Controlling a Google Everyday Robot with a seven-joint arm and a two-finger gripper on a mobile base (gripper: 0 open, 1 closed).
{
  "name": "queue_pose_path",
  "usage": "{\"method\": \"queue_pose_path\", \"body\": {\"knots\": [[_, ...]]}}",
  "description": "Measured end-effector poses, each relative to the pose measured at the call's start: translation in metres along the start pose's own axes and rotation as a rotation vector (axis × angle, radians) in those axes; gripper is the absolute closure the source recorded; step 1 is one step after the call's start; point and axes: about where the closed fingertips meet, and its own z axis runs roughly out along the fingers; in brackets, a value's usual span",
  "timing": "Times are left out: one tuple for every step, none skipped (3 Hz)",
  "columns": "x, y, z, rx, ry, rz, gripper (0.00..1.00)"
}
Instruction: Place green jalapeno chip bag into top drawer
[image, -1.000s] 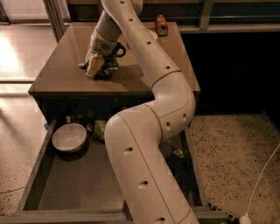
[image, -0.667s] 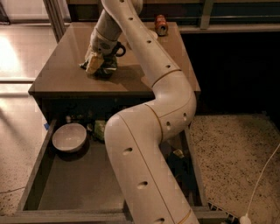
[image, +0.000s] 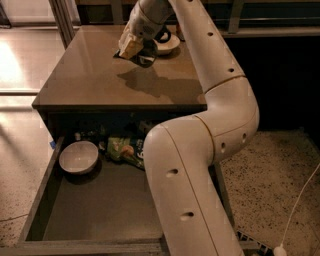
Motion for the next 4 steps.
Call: {"method": "queue_pose_path", "body": {"knots": [[0.01, -0.004, -0.058, 0.09, -0.009, 0.012, 1.0], [0.031, 0.005, -0.088, 0.139, -0.005, 0.061, 1.0], [0.019, -0.002, -0.093, 0.193, -0.033, 0.041, 1.0], [0.019, -0.002, -0.093, 0.193, -0.033, 0.041, 1.0]]}}
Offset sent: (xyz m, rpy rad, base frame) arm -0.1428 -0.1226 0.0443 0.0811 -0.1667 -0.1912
